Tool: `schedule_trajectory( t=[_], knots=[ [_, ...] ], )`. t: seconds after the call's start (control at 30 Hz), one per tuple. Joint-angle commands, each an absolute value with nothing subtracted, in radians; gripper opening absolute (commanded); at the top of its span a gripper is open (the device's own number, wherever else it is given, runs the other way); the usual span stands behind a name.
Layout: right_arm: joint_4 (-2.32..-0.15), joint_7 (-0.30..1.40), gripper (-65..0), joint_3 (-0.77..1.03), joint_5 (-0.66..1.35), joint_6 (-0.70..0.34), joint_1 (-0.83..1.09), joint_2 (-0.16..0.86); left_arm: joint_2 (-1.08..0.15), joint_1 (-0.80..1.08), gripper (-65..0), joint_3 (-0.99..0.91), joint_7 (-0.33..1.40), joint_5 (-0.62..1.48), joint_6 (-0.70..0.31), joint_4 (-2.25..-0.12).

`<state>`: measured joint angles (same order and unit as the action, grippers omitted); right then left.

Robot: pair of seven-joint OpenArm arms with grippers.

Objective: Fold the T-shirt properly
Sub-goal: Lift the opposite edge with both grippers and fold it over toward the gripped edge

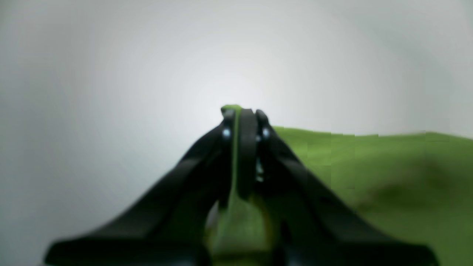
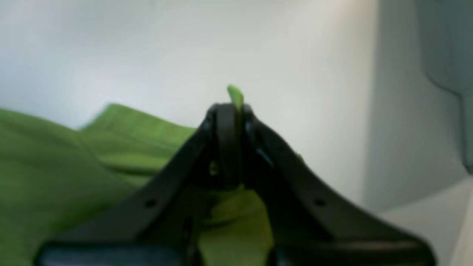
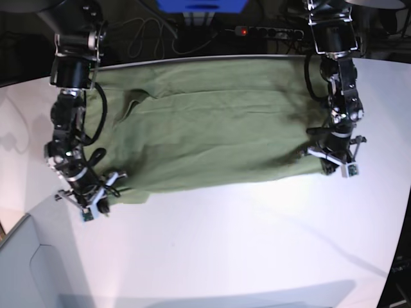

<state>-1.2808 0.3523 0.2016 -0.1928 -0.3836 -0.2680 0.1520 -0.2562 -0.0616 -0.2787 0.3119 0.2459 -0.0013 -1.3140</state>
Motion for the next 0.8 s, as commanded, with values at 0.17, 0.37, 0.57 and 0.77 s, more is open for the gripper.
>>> schedule_trajectory(
  t=[0.17,0.37,0.57,0.77],
  knots=[
    [-1.408,0.328,-65.0,0.206,-0.173,-0.383,-0.214,0.156,-0.268,-0.074,-65.0,-0.289,0.286,0.248,0.001,-1.365],
    [-1.5,0.328,-65.0,0.206,-0.173,-0.383,-0.154,0.156,-0.266,-0.061,-65.0,-0.283,0.286,0.246,0.001,-1.435],
    [-1.537,0.32,-65.0,0.208,-0.173,-0.383,-0.088,0.156,-0.266,-0.018,-65.0,-0.289,0.285,0.246,0.001,-1.466],
    [-1.557,0.318,-65.0,0.243,-0.173,-0.383,-0.038,0.154,-0.266,0.03,-65.0,-0.291,0.285,0.246,0.001,-1.506]
  ],
)
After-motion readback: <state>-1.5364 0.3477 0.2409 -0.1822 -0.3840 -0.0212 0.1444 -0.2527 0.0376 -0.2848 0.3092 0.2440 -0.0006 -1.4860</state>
